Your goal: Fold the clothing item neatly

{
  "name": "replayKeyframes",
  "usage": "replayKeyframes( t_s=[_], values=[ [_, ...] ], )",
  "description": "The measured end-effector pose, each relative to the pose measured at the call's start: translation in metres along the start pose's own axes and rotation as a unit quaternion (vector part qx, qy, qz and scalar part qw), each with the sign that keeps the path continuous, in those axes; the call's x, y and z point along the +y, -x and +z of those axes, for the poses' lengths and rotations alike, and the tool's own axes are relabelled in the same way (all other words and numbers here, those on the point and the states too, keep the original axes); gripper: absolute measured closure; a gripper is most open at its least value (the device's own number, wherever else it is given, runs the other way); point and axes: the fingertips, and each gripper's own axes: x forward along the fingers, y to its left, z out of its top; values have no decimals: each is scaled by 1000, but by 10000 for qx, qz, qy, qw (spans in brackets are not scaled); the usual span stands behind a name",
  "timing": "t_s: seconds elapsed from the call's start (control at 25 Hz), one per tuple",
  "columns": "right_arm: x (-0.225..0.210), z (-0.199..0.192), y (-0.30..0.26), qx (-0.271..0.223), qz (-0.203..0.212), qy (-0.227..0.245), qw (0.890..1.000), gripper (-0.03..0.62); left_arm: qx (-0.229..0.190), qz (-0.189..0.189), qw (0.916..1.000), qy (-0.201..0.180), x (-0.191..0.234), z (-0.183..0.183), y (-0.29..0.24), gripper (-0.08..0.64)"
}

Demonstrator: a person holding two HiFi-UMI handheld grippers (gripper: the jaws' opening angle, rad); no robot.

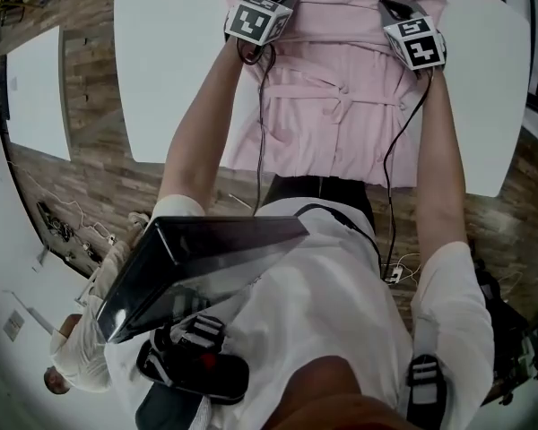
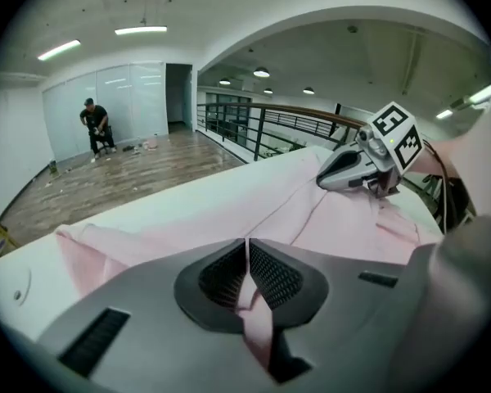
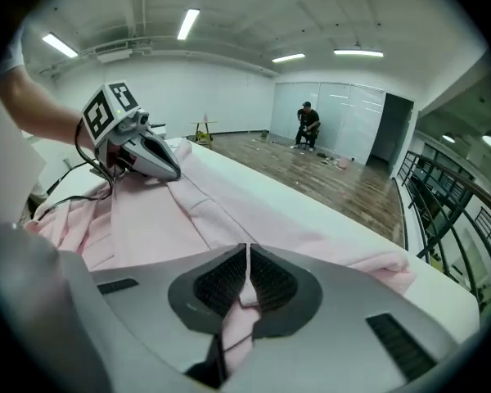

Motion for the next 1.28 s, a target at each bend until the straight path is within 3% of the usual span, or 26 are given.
replayKeyframes(
  t_s=[0.2,0.36,0.56,0.88,1.28],
  values=[
    [11,19,26,-632,-147,-425,9970,574,-680,259,9971,208,-8,13,33,543],
    [38,27,47,-989,-157,-784,9919,589,-914,323,9949,270,-34,12,50,557],
    [68,29,66,-1204,-221,-829,9890,589,-1133,484,9922,176,-62,21,66,557],
    [102,19,100,-1307,-297,-1011,9858,589,-1230,419,9914,172,-110,12,92,557],
    [142,-2,142,-1533,-96,-999,9831,589,-1309,698,9880,434,-157,-24,131,557]
  ],
)
